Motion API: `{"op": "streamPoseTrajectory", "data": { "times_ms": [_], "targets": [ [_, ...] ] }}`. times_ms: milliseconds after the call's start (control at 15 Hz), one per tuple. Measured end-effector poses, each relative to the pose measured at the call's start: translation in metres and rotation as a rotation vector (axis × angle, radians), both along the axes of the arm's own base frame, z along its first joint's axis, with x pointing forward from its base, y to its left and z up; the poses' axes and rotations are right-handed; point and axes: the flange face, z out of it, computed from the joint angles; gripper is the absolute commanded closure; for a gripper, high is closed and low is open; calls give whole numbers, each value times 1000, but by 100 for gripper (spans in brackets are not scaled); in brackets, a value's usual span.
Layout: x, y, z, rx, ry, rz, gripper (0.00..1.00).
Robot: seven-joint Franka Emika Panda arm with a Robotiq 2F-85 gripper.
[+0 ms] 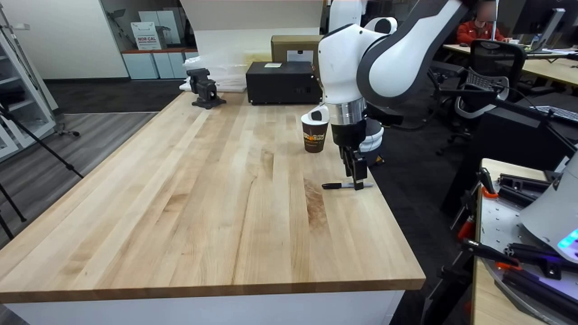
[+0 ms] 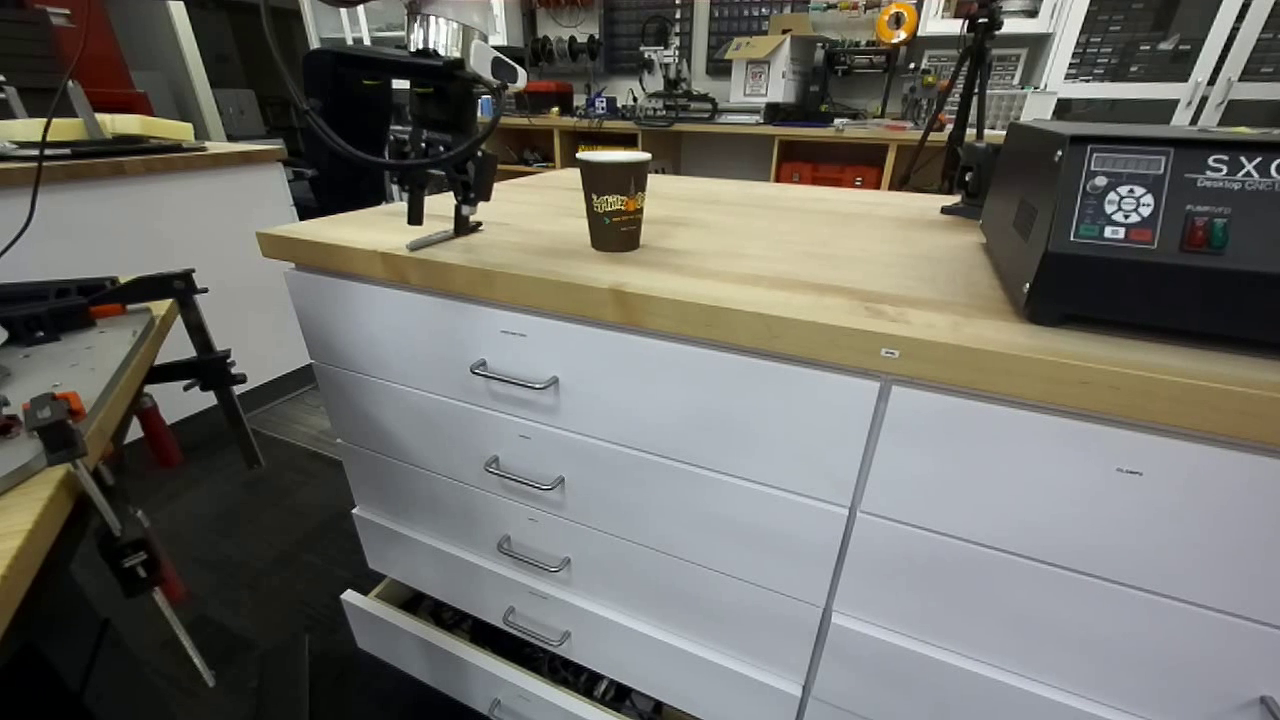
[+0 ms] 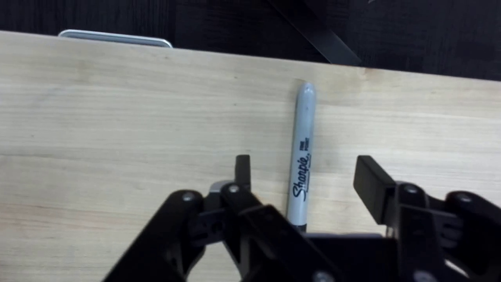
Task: Put the marker in the cup
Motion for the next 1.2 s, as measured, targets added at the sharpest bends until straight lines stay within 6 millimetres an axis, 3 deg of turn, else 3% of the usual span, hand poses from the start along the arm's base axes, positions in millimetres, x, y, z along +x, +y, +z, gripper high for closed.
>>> {"op": "streamPoseTrajectory", "data": {
  "times_ms": [267,400,1200],
  "targets": [
    [4,1,-7,-4,7,-6,87],
    [6,2,-7,-4,4,-8,96],
    [-3,11,2,-94,110,22,94]
  ]
}}
